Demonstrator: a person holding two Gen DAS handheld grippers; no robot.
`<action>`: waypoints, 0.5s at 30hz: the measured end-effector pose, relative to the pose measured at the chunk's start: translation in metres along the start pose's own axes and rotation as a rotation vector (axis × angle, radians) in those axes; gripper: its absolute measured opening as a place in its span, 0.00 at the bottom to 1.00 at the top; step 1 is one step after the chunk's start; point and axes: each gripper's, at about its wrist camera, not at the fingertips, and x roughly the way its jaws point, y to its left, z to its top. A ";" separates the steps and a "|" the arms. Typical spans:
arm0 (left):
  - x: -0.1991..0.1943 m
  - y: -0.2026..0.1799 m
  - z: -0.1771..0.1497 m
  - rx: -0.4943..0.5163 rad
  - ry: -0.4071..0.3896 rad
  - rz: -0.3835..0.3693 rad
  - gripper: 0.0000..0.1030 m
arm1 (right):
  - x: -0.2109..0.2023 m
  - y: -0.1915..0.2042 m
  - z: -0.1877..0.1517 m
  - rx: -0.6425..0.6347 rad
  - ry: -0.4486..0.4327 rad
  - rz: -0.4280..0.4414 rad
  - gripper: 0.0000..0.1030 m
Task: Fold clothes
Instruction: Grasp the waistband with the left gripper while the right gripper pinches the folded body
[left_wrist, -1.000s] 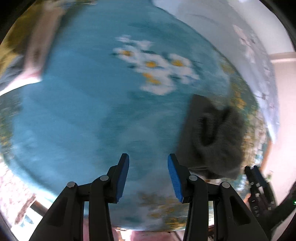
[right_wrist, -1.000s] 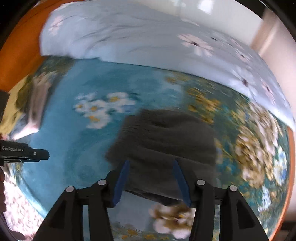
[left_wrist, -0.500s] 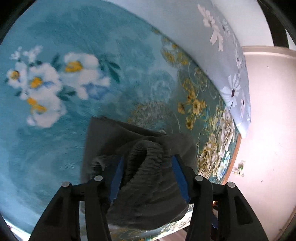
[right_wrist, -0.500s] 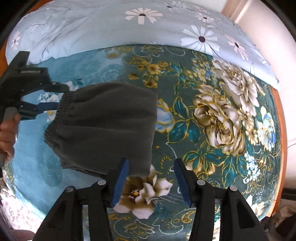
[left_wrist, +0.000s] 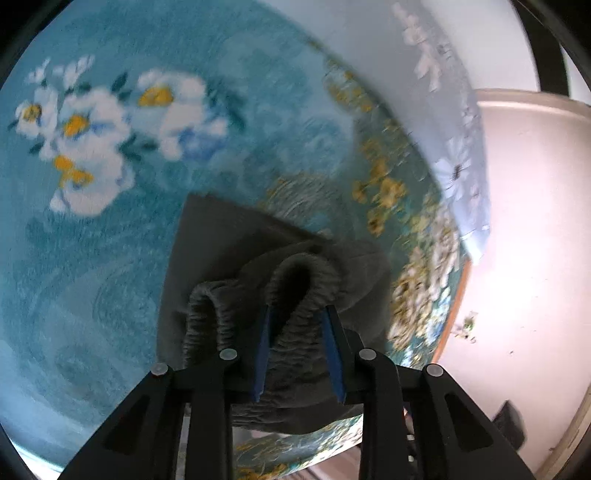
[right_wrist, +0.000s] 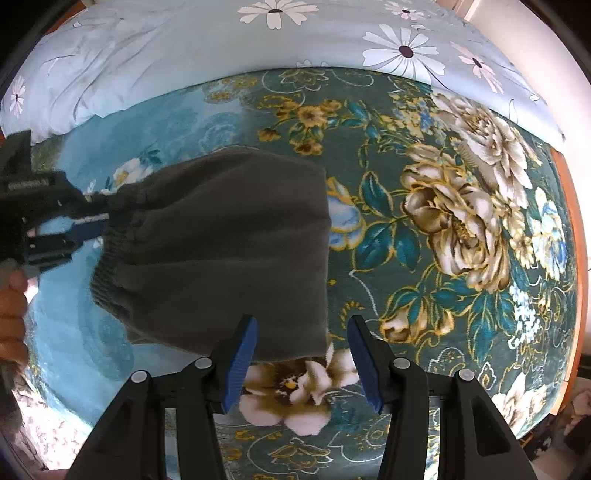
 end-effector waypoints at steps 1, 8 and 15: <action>0.003 0.002 -0.001 -0.007 0.010 0.004 0.28 | -0.001 0.001 0.000 -0.003 0.001 -0.002 0.53; 0.002 0.002 -0.006 -0.037 0.005 -0.044 0.44 | -0.002 0.001 0.000 0.011 0.014 -0.016 0.53; -0.020 -0.008 -0.017 0.080 -0.060 -0.047 0.08 | 0.000 0.004 0.002 0.020 0.027 -0.008 0.53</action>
